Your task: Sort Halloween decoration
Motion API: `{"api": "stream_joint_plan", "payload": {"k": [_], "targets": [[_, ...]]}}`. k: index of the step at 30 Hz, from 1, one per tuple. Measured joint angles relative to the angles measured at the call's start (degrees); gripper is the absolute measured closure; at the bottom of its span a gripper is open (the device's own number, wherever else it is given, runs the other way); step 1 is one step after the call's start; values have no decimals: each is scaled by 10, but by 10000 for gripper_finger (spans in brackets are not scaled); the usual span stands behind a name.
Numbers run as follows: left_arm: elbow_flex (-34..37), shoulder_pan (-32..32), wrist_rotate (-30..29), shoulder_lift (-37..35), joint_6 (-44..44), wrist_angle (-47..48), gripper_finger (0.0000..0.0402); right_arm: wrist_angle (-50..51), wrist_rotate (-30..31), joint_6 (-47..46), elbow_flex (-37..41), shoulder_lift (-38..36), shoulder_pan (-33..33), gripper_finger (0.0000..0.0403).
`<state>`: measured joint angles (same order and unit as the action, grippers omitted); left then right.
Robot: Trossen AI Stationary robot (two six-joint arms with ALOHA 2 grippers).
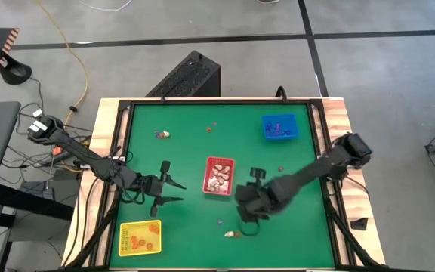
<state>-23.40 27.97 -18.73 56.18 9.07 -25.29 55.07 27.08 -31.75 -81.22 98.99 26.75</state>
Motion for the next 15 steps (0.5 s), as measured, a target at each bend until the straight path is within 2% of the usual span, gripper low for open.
{"api": "stream_joint_plan", "payload": {"k": [4,8,12,15], "targets": [[0,0,-10,0,-57,5,248,-140,28,34,124,-74,37,324],[-4,-1,-110,0,-181,67,248,-349,32,121,277,-178,33,331],[-79,-42,-163,-6,-301,298,248,-496,28,214,397,-287,-4,333],[-160,-120,-176,-2,-354,481,248,-518,9,226,445,-365,-47,333]]}}
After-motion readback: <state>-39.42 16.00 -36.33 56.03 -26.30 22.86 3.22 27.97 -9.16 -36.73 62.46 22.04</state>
